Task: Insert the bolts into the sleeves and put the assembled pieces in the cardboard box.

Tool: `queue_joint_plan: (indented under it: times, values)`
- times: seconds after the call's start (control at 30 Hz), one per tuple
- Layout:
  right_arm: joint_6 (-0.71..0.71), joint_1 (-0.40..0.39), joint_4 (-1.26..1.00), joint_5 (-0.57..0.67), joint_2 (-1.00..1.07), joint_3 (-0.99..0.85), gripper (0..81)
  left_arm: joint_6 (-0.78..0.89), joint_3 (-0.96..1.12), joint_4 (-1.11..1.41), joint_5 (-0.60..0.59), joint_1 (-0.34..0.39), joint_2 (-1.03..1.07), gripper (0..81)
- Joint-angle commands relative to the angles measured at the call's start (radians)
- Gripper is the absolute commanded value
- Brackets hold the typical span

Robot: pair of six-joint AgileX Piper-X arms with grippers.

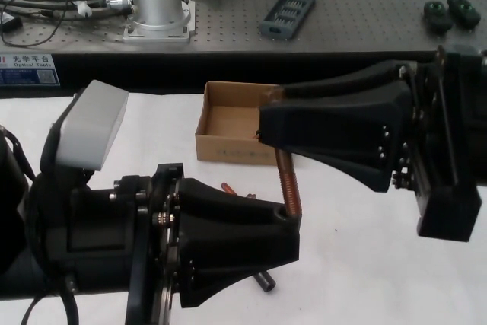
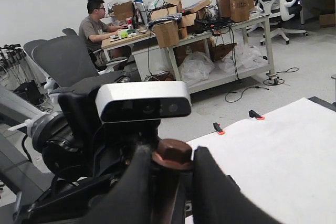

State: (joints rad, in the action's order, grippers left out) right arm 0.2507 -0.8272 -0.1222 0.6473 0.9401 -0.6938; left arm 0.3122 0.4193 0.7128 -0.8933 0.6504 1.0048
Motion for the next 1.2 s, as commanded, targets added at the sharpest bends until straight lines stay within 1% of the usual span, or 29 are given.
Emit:
queue_joint_plan:
  times: [0.0,0.33,0.5,0.67,0.83,0.97,1.17]
  values:
    - [0.0,-0.002,-0.025,0.022,0.01,-0.004,0.1,0.01,0.005,0.024,-0.018,0.002,-0.002,0.6]
    - [-0.004,-0.002,-0.019,0.05,0.028,-0.002,0.1,0.01,0.005,0.03,-0.018,0.002,-0.002,0.6]
    - [0.026,-0.002,-0.019,0.087,0.028,0.034,0.1,0.01,0.005,0.03,-0.016,0.002,-0.002,0.6]
    - [0.026,-0.002,-0.024,0.088,0.01,0.047,0.1,0.01,0.005,0.03,-0.009,0.002,-0.002,0.6]
    - [0.026,-0.002,-0.018,0.088,-0.035,0.048,0.1,0.012,0.005,0.074,0.043,0.002,-0.002,0.6]
    - [0.026,-0.002,-0.012,0.091,-0.059,0.048,0.1,0.063,0.005,0.14,0.092,0.002,-0.002,0.6]
    - [0.044,-0.002,0.054,0.205,-0.059,0.048,0.1,0.096,0.005,0.187,0.147,0.002,-0.002,0.6]
